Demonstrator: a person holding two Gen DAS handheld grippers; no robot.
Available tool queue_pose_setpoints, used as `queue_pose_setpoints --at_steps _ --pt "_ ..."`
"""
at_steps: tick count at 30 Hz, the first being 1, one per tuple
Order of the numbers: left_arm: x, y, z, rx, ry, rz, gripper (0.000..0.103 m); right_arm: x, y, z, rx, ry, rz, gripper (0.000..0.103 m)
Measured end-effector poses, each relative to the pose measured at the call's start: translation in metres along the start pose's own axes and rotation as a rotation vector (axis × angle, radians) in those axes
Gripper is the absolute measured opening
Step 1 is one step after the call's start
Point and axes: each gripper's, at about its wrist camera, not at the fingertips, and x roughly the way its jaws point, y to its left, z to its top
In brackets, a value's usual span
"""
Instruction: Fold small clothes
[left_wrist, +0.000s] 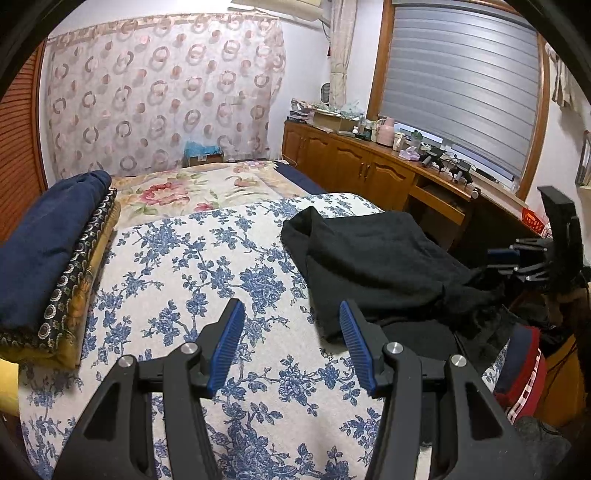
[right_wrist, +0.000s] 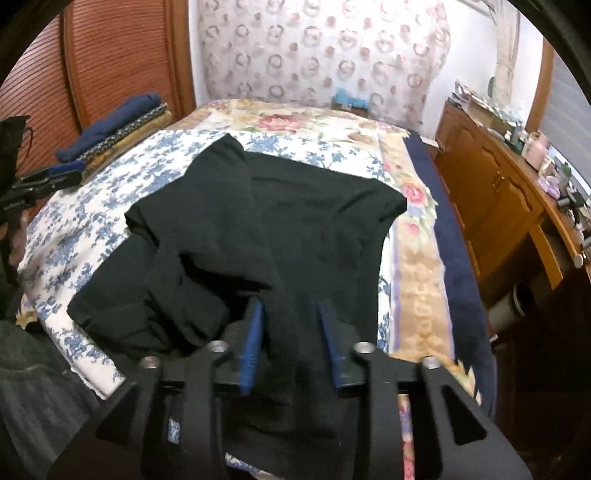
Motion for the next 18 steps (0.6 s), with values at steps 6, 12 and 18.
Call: queue_pose_setpoints --at_steps 6,12,18 --pt "-0.004 0.0 0.001 0.002 -0.01 0.015 0.053 -0.003 0.029 0.028 -0.05 -0.105 0.068 0.05" --pt "-0.01 0.005 0.001 -0.004 -0.027 0.032 0.053 0.035 0.076 0.058 -0.13 -0.104 0.17 0.05" --pt "-0.017 0.016 -0.001 -0.029 -0.042 0.046 0.053 0.081 0.118 0.077 -0.197 -0.03 0.26 0.05"
